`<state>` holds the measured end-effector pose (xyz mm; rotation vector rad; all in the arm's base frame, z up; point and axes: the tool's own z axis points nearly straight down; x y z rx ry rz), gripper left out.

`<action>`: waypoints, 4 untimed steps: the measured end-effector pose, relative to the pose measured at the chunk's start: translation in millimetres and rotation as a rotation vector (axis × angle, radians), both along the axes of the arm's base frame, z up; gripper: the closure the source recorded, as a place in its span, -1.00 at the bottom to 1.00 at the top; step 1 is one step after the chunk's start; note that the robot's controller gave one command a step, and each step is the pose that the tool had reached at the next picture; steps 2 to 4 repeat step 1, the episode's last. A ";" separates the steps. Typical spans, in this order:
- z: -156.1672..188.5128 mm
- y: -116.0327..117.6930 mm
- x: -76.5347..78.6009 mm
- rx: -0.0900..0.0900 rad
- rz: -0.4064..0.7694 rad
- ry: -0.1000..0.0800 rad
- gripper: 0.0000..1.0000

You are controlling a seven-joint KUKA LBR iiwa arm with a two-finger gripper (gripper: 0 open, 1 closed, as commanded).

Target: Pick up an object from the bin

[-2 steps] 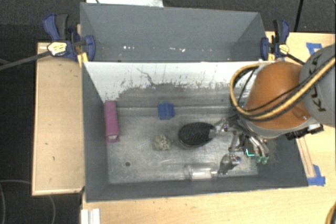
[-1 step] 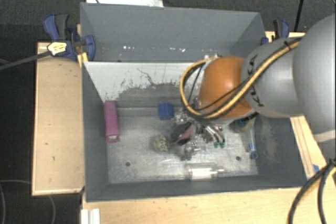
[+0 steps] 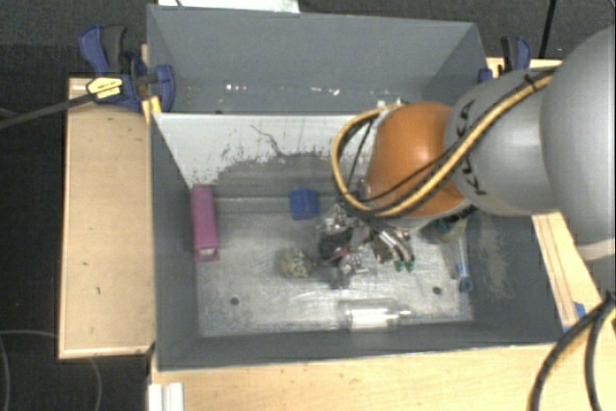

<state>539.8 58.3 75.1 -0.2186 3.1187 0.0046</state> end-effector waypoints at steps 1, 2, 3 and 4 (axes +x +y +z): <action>141.5 -8.8 -1.9 -0.004 0.050 0.006 1.00; 141.5 -8.8 -1.9 -0.004 0.050 0.006 1.00; 141.5 -8.8 -1.9 -0.004 0.050 0.006 1.00; 141.5 -8.8 -1.9 -0.004 0.050 0.006 1.00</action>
Offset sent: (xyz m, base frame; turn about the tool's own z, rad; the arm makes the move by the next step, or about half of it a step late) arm -0.0036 -0.0086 0.1367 -0.0540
